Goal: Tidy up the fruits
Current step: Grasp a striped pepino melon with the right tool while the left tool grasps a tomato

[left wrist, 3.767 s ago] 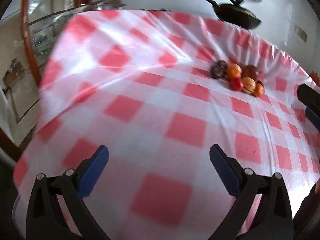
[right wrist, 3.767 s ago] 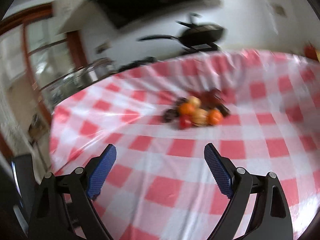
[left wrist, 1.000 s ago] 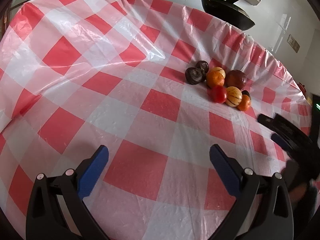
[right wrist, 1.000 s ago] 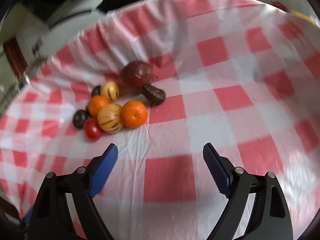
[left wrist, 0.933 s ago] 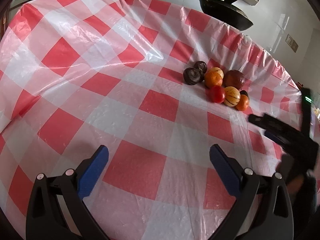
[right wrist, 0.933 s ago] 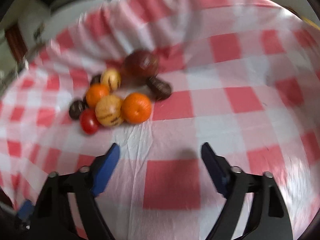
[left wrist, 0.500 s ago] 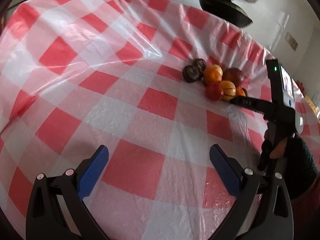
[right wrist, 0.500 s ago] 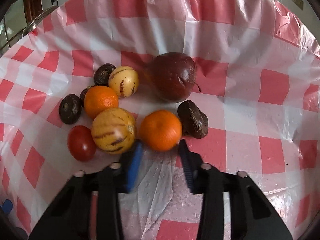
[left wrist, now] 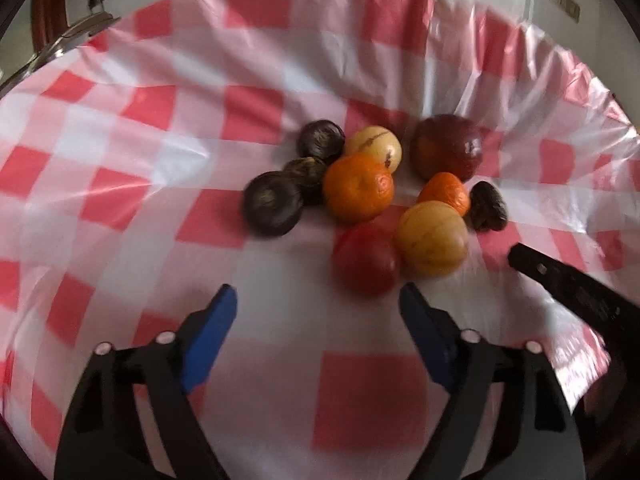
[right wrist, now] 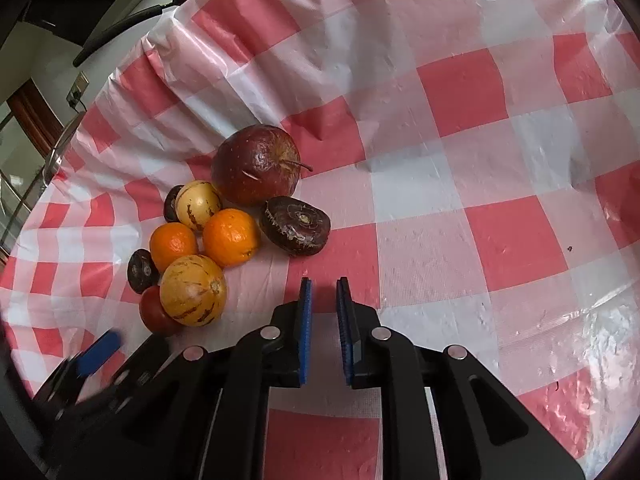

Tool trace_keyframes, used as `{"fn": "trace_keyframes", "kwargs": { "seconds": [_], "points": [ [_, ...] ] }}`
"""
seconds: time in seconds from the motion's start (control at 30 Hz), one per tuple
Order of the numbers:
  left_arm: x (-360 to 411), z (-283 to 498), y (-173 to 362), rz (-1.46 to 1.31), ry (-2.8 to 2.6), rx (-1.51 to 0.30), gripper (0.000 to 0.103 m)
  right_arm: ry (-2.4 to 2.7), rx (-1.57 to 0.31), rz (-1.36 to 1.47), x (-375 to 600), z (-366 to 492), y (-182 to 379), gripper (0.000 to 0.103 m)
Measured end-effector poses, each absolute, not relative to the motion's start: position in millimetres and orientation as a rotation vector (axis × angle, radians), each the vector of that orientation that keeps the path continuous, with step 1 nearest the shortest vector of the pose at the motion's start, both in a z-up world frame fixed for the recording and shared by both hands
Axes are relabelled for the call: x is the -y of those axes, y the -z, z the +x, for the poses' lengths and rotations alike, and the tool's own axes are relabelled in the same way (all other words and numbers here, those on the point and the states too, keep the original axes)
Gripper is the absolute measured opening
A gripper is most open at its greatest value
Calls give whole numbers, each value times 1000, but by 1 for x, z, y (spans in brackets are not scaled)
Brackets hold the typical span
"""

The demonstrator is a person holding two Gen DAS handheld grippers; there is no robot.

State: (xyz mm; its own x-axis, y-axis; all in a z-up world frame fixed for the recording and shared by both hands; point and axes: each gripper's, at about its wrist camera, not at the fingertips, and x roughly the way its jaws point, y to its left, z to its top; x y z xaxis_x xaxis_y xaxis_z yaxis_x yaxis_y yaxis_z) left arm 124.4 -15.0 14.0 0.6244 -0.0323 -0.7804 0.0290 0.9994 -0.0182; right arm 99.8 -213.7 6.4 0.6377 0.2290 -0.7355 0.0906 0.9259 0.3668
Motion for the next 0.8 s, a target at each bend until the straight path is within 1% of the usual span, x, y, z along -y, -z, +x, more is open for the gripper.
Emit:
{"fn": "trace_keyframes", "kwargs": {
  "seconds": [0.03, 0.07, 0.1, 0.13, 0.17, 0.2, 0.23, 0.37, 0.5, 0.57, 0.7, 0.73, 0.8],
  "points": [
    [16, 133, -13, -18, 43, -909, 78, -89, -878, 397, 213, 101, -8, 21],
    [16, 139, -12, -27, 39, -912, 77, -101, -874, 401, 212, 104, -11, 28],
    [15, 144, -12, -34, 45, -911, 74, -113, -872, 403, 210, 105, -10, 33],
    [15, 147, -11, -38, 57, -915, 65, -141, -867, 402, 208, 105, -11, 44],
    [16, 149, -12, -32, 65, -909, 46, -150, -865, 389, 207, 105, -12, 54],
    [15, 149, -13, -28, 83, -902, 40, -150, -863, 379, 203, 107, -11, 60],
    [13, 147, -13, -33, 88, -902, 40, -145, -861, 366, 202, 107, -13, 65],
    [-11, 123, -18, -103, 76, -865, 39, -223, -862, 345, 193, 103, -16, 65],
    [-47, 89, -28, -179, 22, -822, 39, -303, -864, 227, 158, 103, -20, 65],
    [-66, 80, -27, -227, -8, -811, 39, -304, -873, 180, 138, 110, -20, 65],
    [-89, 76, -21, -309, -11, -817, 39, -270, -906, 172, 117, 134, -15, 64],
    [-90, 77, -19, -313, -10, -817, 39, -261, -907, 161, 113, 138, -15, 61],
    [-89, 79, -17, -326, 0, -822, 39, -229, -910, 128, 107, 141, -14, 53]
  ]
}}
